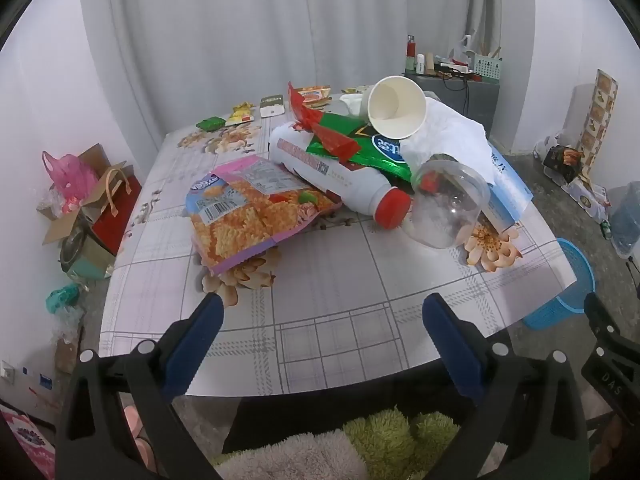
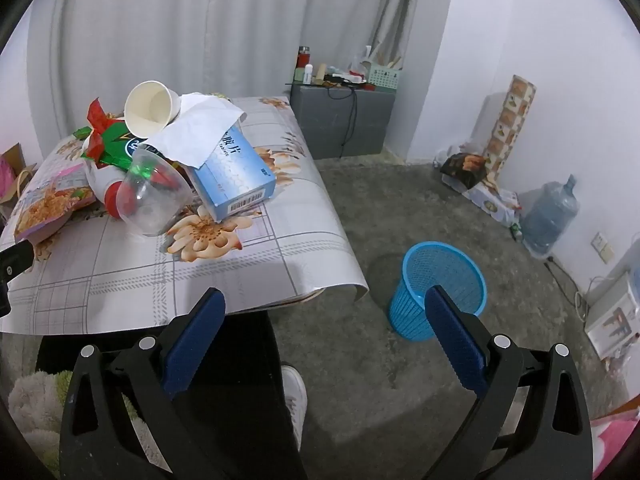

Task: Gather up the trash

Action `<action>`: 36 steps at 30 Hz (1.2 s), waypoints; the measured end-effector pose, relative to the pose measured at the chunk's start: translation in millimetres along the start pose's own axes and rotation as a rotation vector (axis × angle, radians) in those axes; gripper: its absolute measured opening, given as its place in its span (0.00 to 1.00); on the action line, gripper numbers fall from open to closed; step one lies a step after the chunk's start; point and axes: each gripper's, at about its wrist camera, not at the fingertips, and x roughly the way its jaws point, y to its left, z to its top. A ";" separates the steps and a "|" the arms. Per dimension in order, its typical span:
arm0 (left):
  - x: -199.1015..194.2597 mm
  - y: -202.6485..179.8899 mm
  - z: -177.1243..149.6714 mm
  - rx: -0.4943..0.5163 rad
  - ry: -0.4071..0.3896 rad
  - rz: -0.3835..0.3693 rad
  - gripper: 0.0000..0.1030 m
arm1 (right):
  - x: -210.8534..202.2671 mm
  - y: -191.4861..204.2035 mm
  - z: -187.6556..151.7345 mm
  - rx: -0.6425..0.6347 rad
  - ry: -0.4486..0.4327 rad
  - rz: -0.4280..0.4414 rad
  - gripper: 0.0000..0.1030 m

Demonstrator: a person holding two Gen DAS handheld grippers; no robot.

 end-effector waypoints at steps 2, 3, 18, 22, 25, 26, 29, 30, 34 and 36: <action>0.1 0.0 -0.1 -0.001 -0.002 0.000 0.95 | -0.1 0.3 0.0 -0.002 0.000 -0.001 0.92; 0.5 0.1 -0.1 -0.001 -0.001 0.000 0.95 | -0.1 0.3 0.0 -0.002 0.000 -0.001 0.92; 2.4 -1.3 -1.9 0.002 0.010 -0.002 0.95 | 0.2 2.1 -0.9 -0.005 0.005 -0.004 0.92; 4.8 -1.2 -1.3 0.001 0.016 0.000 0.95 | -0.1 4.3 -0.4 -0.005 0.005 -0.003 0.92; 4.8 -1.0 -0.9 0.002 0.018 0.000 0.95 | 2.3 3.4 -0.7 -0.005 0.006 -0.003 0.92; 4.9 -1.0 -0.9 0.002 0.018 0.001 0.95 | 1.8 2.8 -1.0 -0.005 0.005 -0.003 0.92; 4.9 -1.0 -1.0 0.001 0.017 0.001 0.95 | 1.7 3.1 -1.3 -0.006 0.005 -0.003 0.92; 4.9 -1.1 -1.0 0.001 0.017 0.001 0.95 | 1.7 3.2 -1.2 -0.006 0.005 -0.003 0.92; 5.1 -1.3 -1.0 0.002 0.019 0.001 0.95 | 1.5 2.7 -0.9 -0.006 0.006 -0.004 0.92; 5.0 -1.1 -1.0 0.003 0.018 0.001 0.95 | 1.3 2.7 -0.7 -0.007 0.006 -0.003 0.92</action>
